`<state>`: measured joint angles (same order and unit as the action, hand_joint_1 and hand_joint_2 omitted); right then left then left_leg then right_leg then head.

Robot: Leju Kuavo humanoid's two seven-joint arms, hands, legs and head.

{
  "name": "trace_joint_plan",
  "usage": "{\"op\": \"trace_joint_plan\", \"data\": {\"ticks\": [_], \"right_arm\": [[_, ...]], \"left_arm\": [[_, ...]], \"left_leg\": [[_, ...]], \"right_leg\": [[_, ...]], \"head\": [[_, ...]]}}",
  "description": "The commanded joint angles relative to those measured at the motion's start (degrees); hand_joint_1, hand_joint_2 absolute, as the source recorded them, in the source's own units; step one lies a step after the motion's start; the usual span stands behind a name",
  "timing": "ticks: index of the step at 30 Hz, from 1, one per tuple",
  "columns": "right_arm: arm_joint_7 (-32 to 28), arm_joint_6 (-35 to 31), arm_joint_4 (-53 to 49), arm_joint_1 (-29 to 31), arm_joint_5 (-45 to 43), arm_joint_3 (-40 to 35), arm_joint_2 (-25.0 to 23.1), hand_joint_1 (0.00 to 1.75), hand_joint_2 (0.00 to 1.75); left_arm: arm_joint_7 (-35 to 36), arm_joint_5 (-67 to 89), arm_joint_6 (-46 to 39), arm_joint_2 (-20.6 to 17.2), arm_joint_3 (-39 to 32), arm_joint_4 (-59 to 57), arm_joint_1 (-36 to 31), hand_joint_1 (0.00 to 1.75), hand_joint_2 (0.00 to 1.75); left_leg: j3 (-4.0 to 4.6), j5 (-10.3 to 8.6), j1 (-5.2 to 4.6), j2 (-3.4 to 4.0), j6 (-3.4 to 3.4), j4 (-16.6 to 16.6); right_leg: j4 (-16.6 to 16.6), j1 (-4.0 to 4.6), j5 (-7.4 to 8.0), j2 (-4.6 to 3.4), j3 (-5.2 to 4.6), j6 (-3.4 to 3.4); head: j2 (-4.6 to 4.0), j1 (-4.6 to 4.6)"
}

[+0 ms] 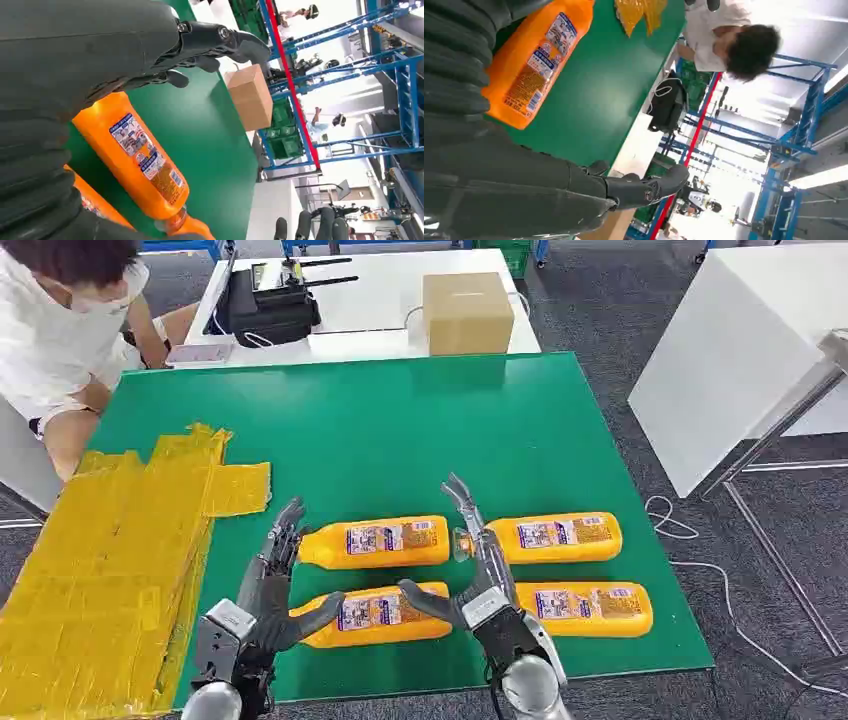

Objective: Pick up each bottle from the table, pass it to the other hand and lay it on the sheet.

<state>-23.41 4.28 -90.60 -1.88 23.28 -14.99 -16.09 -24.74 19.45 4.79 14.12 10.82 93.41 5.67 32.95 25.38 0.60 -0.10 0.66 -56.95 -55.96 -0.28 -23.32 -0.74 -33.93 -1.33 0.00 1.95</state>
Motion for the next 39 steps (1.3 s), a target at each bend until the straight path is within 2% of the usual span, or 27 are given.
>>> {"op": "trace_joint_plan", "data": {"ticks": [1,6,8,9,11,15,18,20,27,28,33,34,35,39], "right_arm": [[-2.96,-12.86,5.17,-1.44,1.40,4.31,-1.31,1.71,1.75],[-2.96,-12.86,5.17,-1.44,1.40,4.31,-1.31,1.64,1.75],[-3.00,-12.75,5.21,-1.40,1.28,4.36,-1.35,1.69,1.75],[-3.00,-12.75,5.21,-1.40,1.28,4.36,-1.35,1.69,1.75],[-3.00,-12.75,5.21,-1.40,1.28,4.36,-1.35,1.75,1.75],[-3.04,-12.63,5.23,-1.36,1.16,4.39,-1.40,1.75,1.75],[-3.03,-12.41,5.26,-1.10,0.95,4.39,-1.47,1.75,1.75],[-2.91,-10.33,5.42,-0.91,-1.34,4.63,-1.56,1.75,1.75],[-2.94,-10.15,5.47,-0.62,-1.46,4.54,-1.65,1.75,1.75],[-3.27,-10.64,5.30,-0.52,-0.79,4.37,-1.55,1.64,1.75],[-3.27,-10.65,5.13,-0.43,-0.79,4.34,-1.60,1.64,1.75],[-3.27,-10.92,5.03,-0.44,-0.46,4.27,-1.55,0.52,1.75],[-3.30,-12.04,4.82,-0.34,0.56,4.20,-1.62,0.00,1.75],[-2.42,-13.77,4.63,0.77,4.56,2.73,-0.69,0.00,1.75]], "left_arm": [[-3.82,4.85,-14.33,5.75,-3.12,-12.90,-2.29,1.75,1.75],[-3.82,4.85,-14.33,5.75,-3.12,-12.90,-2.29,1.75,1.75],[-3.82,4.86,-14.35,5.70,-3.13,-12.77,-2.27,1.75,1.75],[-3.82,4.86,-14.35,5.70,-3.13,-12.77,-2.27,1.75,1.75],[-3.82,4.86,-14.35,5.70,-3.13,-12.77,-2.27,1.75,1.75],[-3.82,4.86,-14.38,5.67,-3.16,-12.66,-2.25,1.75,1.75],[-3.76,4.78,-14.41,5.54,-3.37,-12.26,-2.25,1.75,1.75],[-3.52,4.61,-14.25,5.49,-3.49,-11.94,-2.14,1.75,1.75],[-3.49,4.51,-14.17,5.40,-3.73,-11.69,-2.14,1.75,1.75],[-3.42,4.43,-14.11,5.49,-3.88,-11.64,-2.13,1.75,1.75],[-3.41,4.42,-14.09,5.52,-3.91,-11.62,-2.17,1.75,1.75],[-3.41,4.42,-14.11,5.57,-3.94,-11.61,-2.17,1.15,1.75],[-3.41,4.35,-14.15,5.73,-4.13,-11.50,-2.18,0.00,1.75],[-3.21,3.61,-13.96,5.88,-4.90,-11.15,-2.54,0.00,1.75]], "left_leg": [[-0.16,0.04,0.01,-0.01,0.00,0.06],[-0.22,0.05,0.01,-0.01,0.00,0.08],[-0.46,0.17,0.06,-0.02,0.00,0.08],[-0.16,0.04,0.01,-0.01,0.00,0.06],[-0.50,0.15,0.05,-0.15,0.02,0.13],[-0.19,0.03,-0.01,-0.09,0.02,0.09],[-0.38,0.11,0.02,-0.08,0.01,0.11],[-0.19,0.03,-0.02,-0.11,0.00,0.09],[-0.23,0.06,0.01,-0.10,0.02,0.08],[-0.33,0.10,0.02,-0.11,0.02,0.08],[-0.36,0.12,0.03,-0.09,0.02,0.07],[-0.29,0.09,0.02,-0.09,0.01,0.06],[-0.19,0.04,-0.01,-0.10,0.01,0.07],[-0.22,0.07,0.01,-0.07,0.01,0.04]], "right_leg": [[0.08,0.02,-0.03,0.05,0.18,0.00],[0.10,0.02,-0.05,0.07,0.24,0.00],[0.15,0.09,-0.14,0.12,0.51,0.01],[0.08,0.02,-0.03,0.05,0.18,0.00],[0.20,0.07,-0.17,0.25,0.60,-0.01],[0.11,-0.01,-0.03,0.12,0.22,-0.01],[0.16,0.03,-0.10,0.17,0.42,0.01],[0.10,-0.02,-0.04,0.16,0.20,0.01],[0.11,0.02,-0.06,0.16,0.26,-0.01],[0.14,0.04,-0.10,0.18,0.37,-0.01],[0.13,0.04,-0.11,0.17,0.40,0.00],[0.11,0.03,-0.08,0.15,0.33,0.00],[0.09,0.00,-0.05,0.14,0.22,0.00],[0.09,0.02,-0.06,0.12,0.25,0.00]], "head": [[0.00,0.00],[0.00,0.00],[0.00,0.00],[0.00,0.00],[0.00,0.02],[0.00,0.00],[0.00,-0.02],[0.00,0.02],[0.00,0.02],[0.00,0.00],[0.00,0.02],[0.00,0.00],[0.00,0.00],[0.00,0.00]]}}
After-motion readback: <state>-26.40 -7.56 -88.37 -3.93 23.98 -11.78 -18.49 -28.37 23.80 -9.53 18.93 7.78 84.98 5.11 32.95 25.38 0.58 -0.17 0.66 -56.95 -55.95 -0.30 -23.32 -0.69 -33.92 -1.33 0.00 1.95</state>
